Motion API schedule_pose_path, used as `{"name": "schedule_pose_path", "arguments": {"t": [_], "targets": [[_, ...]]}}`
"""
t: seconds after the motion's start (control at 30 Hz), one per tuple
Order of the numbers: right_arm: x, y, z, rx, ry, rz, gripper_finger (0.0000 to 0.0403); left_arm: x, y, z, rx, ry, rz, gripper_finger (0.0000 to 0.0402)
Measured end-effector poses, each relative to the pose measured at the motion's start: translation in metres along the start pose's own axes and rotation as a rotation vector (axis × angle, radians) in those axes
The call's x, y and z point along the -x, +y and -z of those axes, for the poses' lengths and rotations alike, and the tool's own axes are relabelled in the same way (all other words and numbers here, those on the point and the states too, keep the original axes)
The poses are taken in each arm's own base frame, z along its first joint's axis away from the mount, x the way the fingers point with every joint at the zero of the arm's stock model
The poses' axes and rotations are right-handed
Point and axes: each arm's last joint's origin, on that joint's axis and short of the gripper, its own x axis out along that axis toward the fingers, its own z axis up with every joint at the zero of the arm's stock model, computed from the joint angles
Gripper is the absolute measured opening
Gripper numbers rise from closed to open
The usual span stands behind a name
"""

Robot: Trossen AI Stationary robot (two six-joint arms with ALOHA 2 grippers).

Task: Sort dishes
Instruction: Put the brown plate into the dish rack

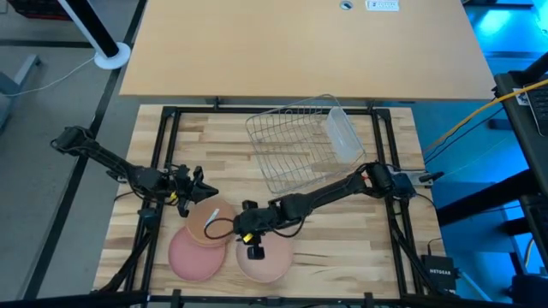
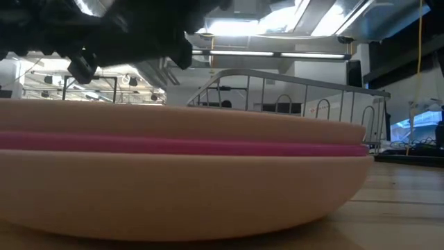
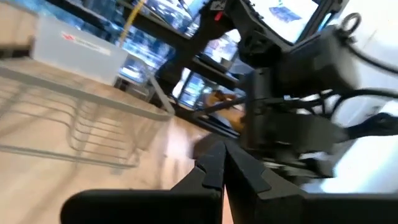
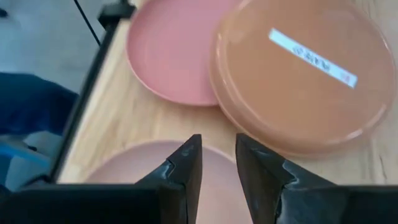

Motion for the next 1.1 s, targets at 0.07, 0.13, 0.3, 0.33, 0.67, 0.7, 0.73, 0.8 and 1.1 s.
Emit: {"name": "schedule_pose_path", "arguments": {"t": [0.07, 0.13, 0.3, 0.33, 0.67, 0.7, 0.73, 0.8, 1.1], "targets": [[0.0, 0.0, 0.002, 0.029, 0.018, 0.007, 0.0103, 0.0, -0.002, 0.001, 0.019, 0.029, 0.058, 0.0], [0.0, 0.0, 0.003, 0.089, 0.026, 0.011, 0.0103, 0.0, -0.003, 0.001, 0.022, 0.056, 0.11, 0.0], [0.0, 0.001, 0.004, 0.23, 0.033, 0.009, 0.0103, 0.001, -0.005, 0.003, 0.024, 0.091, 0.175, 0.0], [0.0, 0.001, 0.003, 0.233, 0.033, 0.01, 0.0103, 0.001, -0.005, 0.003, 0.028, 0.091, 0.175, 0.0], [0.001, -0.021, 0.006, 0.213, 0.096, 0.046, 0.0103, 0.002, -0.005, 0.008, 0.047, 0.155, 0.178, 0.0], [0.002, -0.021, 0.006, 0.215, 0.096, 0.044, 0.0103, 0.002, -0.006, 0.01, 0.046, 0.175, 0.197, 0.0], [0.001, -0.02, 0.006, 0.217, 0.096, 0.041, 0.0103, 0.003, -0.007, 0.011, 0.047, 0.197, 0.223, 0.0], [0.001, -0.02, 0.006, 0.221, 0.095, 0.039, 0.0103, 0.004, -0.01, 0.014, 0.059, 0.243, 0.279, 0.0], [-0.018, -0.018, -0.009, 0.229, -0.161, 0.006, 0.0103, 0.008, -0.016, 0.019, 0.059, 0.31, 0.345, 0.0]]}}
